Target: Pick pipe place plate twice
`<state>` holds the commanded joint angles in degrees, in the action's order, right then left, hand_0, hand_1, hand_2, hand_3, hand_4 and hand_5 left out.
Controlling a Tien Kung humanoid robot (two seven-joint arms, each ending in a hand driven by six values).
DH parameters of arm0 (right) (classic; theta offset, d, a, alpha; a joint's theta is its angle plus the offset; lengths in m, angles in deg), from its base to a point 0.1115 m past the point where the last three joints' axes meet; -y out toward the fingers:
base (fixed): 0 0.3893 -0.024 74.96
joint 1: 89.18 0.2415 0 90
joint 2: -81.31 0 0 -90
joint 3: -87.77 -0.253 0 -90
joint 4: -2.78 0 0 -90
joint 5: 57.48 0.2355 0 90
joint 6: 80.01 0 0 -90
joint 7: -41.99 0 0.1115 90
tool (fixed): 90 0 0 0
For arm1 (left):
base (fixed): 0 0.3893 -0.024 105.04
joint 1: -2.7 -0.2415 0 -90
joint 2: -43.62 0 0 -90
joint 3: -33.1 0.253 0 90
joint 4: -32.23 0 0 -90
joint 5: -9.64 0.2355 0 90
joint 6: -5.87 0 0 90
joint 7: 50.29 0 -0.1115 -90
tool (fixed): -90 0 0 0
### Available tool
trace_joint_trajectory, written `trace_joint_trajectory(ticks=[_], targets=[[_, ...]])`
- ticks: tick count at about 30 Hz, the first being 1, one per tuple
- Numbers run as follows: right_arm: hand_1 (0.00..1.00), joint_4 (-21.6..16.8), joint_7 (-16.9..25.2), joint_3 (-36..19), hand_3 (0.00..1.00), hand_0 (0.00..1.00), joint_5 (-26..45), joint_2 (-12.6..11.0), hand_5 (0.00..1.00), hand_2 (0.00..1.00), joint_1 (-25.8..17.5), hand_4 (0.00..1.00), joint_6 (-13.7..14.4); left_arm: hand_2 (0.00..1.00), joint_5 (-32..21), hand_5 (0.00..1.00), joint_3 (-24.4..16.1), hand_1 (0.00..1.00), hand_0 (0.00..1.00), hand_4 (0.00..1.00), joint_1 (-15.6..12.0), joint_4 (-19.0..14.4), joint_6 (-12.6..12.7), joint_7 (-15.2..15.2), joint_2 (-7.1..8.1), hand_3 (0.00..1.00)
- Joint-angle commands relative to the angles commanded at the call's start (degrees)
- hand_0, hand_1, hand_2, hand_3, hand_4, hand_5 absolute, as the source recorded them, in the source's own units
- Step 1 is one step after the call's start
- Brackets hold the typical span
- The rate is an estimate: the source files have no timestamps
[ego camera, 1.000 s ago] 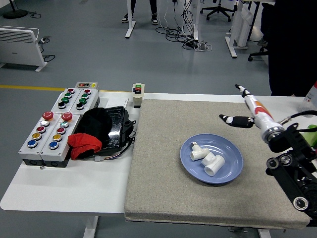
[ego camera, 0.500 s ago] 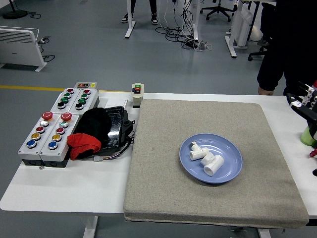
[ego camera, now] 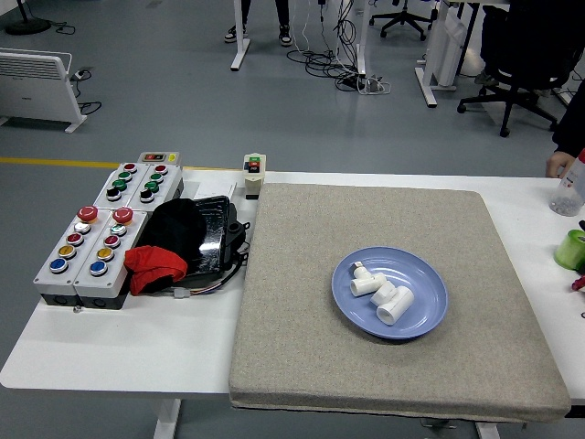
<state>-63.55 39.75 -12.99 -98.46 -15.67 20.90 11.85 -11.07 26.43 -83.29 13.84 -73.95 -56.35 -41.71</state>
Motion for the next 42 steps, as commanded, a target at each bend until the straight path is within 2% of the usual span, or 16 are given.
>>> trace_joint_trajectory(ticks=[1,6,12,36,37,42], targets=[[0.812,-0.3,0.0,-0.2,0.846,0.857,0.0,0.2,0.709,0.907,-0.5,0.577,0.0,0.71,-0.1,0.998,0.1,0.682,0.697,0.32,0.0,0.0,0.0,0.0,-0.01,0.651],[0.812,-2.7,0.5,-1.0,0.846,0.857,-0.1,1.7,0.709,0.907,-3.6,0.577,-0.3,0.71,-0.3,0.998,0.8,0.682,0.697,0.32,0.1,0.2,0.0,0.1,0.01,0.651],[0.814,-3.9,1.3,-1.6,0.847,0.863,0.2,1.9,0.72,0.907,-5.4,0.574,-0.7,0.711,-0.3,0.998,0.9,0.682,0.696,0.319,0.0,0.2,0.0,0.1,0.06,0.651],[0.834,-5.8,1.6,-1.3,0.872,0.909,0.3,1.9,0.769,0.94,-6.9,0.571,-0.2,0.712,-0.3,0.998,1.5,0.684,0.697,0.316,-0.3,0.3,0.1,-0.1,0.33,0.653],[0.869,-5.8,1.6,-1.3,0.888,0.948,0.2,1.9,0.815,0.965,-6.9,0.586,-0.2,0.713,-0.3,0.998,1.6,0.684,0.697,0.314,-0.3,0.3,0.1,-0.1,0.35,0.655],[0.869,-5.9,1.4,-1.6,0.888,0.948,-0.1,2.1,0.815,0.965,-7.3,0.586,-0.3,0.713,-0.6,0.998,2.4,0.684,0.697,0.314,-0.2,0.5,0.1,-0.1,0.61,0.655]])
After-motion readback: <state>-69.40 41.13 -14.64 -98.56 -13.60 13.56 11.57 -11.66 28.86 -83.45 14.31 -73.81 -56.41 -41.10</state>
